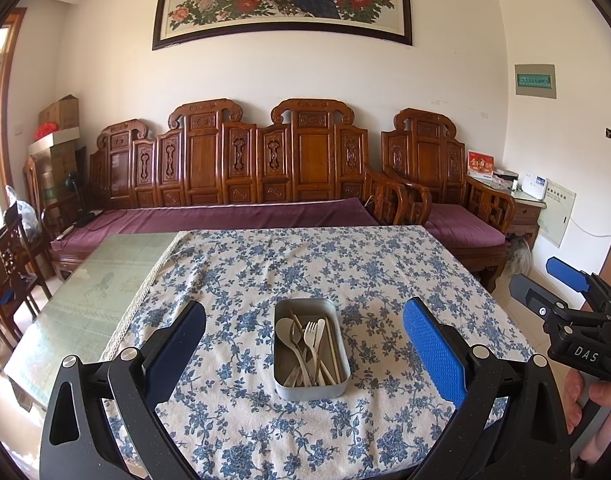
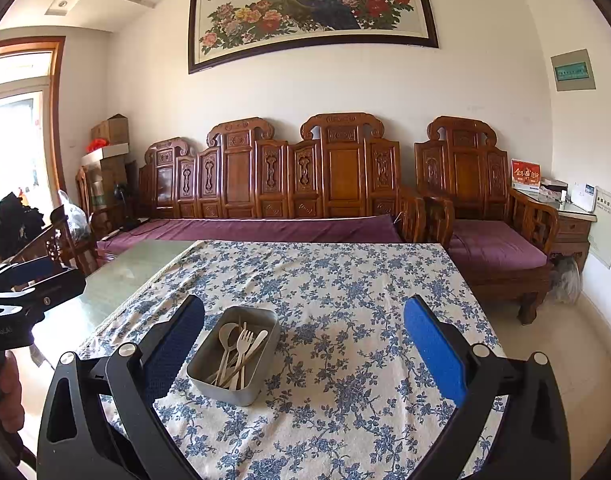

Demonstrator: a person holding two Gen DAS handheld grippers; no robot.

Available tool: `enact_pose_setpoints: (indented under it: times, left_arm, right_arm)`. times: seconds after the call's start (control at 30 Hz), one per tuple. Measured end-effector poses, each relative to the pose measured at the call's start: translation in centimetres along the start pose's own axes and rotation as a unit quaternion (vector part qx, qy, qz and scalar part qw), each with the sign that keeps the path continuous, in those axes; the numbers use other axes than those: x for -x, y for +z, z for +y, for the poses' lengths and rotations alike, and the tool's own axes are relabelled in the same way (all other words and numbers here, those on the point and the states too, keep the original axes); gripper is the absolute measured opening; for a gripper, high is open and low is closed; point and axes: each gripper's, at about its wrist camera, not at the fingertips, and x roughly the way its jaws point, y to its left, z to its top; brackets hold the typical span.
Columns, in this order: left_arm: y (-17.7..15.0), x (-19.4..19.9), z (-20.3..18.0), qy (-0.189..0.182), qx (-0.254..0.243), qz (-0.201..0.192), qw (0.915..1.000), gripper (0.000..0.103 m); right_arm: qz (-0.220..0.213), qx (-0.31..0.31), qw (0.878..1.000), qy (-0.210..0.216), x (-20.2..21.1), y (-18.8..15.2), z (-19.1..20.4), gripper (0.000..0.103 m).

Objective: Organize utensils

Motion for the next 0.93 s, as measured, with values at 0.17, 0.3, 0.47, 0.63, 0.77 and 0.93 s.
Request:
enact_pose_setpoints:
  times: [0.17,0.3,0.47,0.63,0.77,0.93]
  left_arm:
    - [0.04,0.0,-0.06,-0.001,0.0,-0.001,1.0,0.095]
    - [0.13,0.11,-0.13,-0.002,0.0,-0.001,1.0,0.095]
    - [0.15,0.31,-0.19,-0.003,0.0,-0.001,1.0,0.095]
    - [0.15,0.35,-0.2,-0.003,0.0,-0.001,1.0,0.095]
    - [0.14,0.3,-0.17,-0.003,0.001,-0.001,1.0,0.095]
    - [0.02,0.22,-0.32,-0.003,0.0,0.0,1.0,0.095]
  right_arm:
    - [0.0,0.0,1.0,0.0,-0.01,0.02,0.0,0.1]
    - [0.0,-0.001,1.0,0.001,-0.03,0.01,-0.01,0.1]
    - [0.001,-0.002,1.0,0.0,-0.03,0.01,-0.07,0.1]
    - [0.001,-0.002,1.0,0.001,-0.03,-0.02,0.06,0.1]
    - [0.001,-0.002,1.0,0.001,-0.03,-0.04,0.06,0.1]
    - [0.001,-0.002,1.0,0.001,-0.04,-0.04,0.02,0.1]
